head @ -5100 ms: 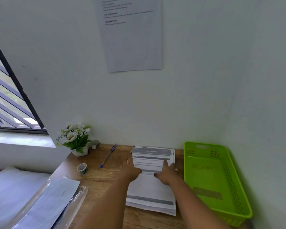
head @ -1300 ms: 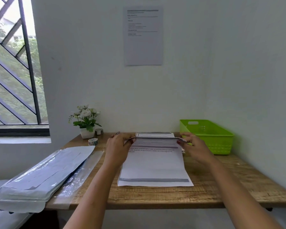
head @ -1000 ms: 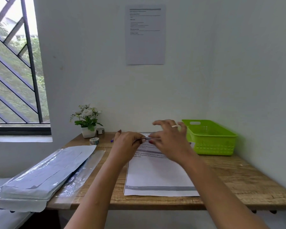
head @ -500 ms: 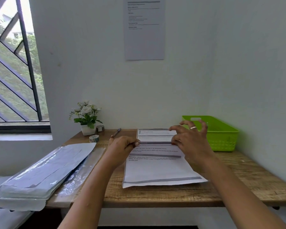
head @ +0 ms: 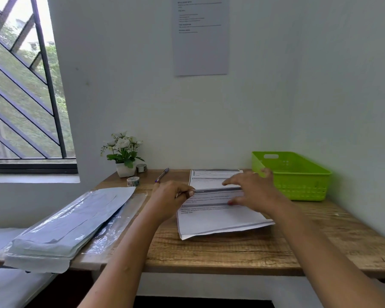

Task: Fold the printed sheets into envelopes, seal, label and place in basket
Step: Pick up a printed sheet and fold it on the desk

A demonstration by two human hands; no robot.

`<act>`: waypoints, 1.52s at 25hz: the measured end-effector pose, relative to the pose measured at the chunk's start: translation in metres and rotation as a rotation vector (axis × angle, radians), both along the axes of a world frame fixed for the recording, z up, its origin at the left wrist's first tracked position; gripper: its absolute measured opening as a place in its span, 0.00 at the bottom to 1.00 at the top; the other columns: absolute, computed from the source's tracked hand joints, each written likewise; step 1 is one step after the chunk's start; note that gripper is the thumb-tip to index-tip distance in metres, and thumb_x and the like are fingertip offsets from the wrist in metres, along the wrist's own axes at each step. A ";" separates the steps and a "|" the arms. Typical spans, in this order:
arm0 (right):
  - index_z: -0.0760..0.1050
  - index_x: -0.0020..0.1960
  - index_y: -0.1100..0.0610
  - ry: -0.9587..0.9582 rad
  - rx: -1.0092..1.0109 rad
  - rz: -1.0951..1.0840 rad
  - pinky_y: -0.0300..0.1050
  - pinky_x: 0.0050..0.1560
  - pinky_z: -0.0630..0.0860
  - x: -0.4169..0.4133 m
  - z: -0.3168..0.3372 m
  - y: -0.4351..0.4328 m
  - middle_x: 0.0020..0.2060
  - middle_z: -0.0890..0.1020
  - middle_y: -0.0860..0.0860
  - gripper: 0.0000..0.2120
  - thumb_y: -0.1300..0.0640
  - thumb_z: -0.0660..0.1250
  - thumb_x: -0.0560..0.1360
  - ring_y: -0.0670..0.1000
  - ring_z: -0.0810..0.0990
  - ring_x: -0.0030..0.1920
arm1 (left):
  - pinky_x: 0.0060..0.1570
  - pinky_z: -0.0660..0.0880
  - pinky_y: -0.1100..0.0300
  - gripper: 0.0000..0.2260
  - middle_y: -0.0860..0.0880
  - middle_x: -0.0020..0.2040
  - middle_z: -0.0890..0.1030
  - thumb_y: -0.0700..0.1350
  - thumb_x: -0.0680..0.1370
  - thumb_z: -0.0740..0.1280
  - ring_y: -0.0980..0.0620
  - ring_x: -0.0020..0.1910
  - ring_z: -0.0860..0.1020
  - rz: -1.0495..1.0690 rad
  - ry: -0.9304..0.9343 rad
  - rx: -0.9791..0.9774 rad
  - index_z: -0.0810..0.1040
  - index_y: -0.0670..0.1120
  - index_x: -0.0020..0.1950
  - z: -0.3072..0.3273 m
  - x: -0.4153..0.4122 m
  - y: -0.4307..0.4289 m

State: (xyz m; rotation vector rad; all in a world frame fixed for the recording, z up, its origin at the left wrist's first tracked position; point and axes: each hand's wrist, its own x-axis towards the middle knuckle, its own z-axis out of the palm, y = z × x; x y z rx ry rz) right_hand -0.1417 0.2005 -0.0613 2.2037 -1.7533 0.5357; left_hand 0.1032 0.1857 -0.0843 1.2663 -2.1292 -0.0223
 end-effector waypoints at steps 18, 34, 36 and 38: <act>0.77 0.59 0.39 0.049 0.105 0.044 0.62 0.71 0.39 0.017 -0.021 0.003 0.57 0.81 0.42 0.15 0.52 0.57 0.80 0.46 0.75 0.62 | 0.72 0.52 0.46 0.14 0.54 0.55 0.80 0.52 0.81 0.54 0.56 0.60 0.74 0.123 -0.565 -0.122 0.76 0.59 0.62 -0.011 0.017 0.014; 0.76 0.60 0.37 0.075 0.194 0.042 0.62 0.69 0.43 0.023 -0.034 0.016 0.58 0.80 0.42 0.13 0.47 0.59 0.79 0.47 0.74 0.63 | 0.60 0.69 0.55 0.15 0.54 0.64 0.77 0.50 0.81 0.56 0.52 0.61 0.73 -0.135 -0.269 0.302 0.73 0.59 0.65 -0.019 -0.005 0.020; 0.75 0.61 0.37 0.051 0.264 0.046 0.58 0.67 0.49 0.023 -0.035 0.016 0.60 0.79 0.41 0.13 0.43 0.59 0.78 0.48 0.73 0.65 | 0.61 0.69 0.53 0.15 0.54 0.64 0.76 0.49 0.81 0.56 0.52 0.61 0.73 -0.117 -0.285 0.349 0.74 0.59 0.65 -0.019 -0.003 0.017; 0.73 0.63 0.37 0.053 0.327 0.035 0.57 0.66 0.52 0.022 -0.034 0.016 0.62 0.77 0.40 0.16 0.39 0.58 0.77 0.48 0.70 0.66 | 0.63 0.69 0.53 0.15 0.54 0.64 0.77 0.47 0.80 0.57 0.52 0.62 0.73 -0.101 -0.283 0.340 0.75 0.59 0.64 -0.019 -0.002 0.015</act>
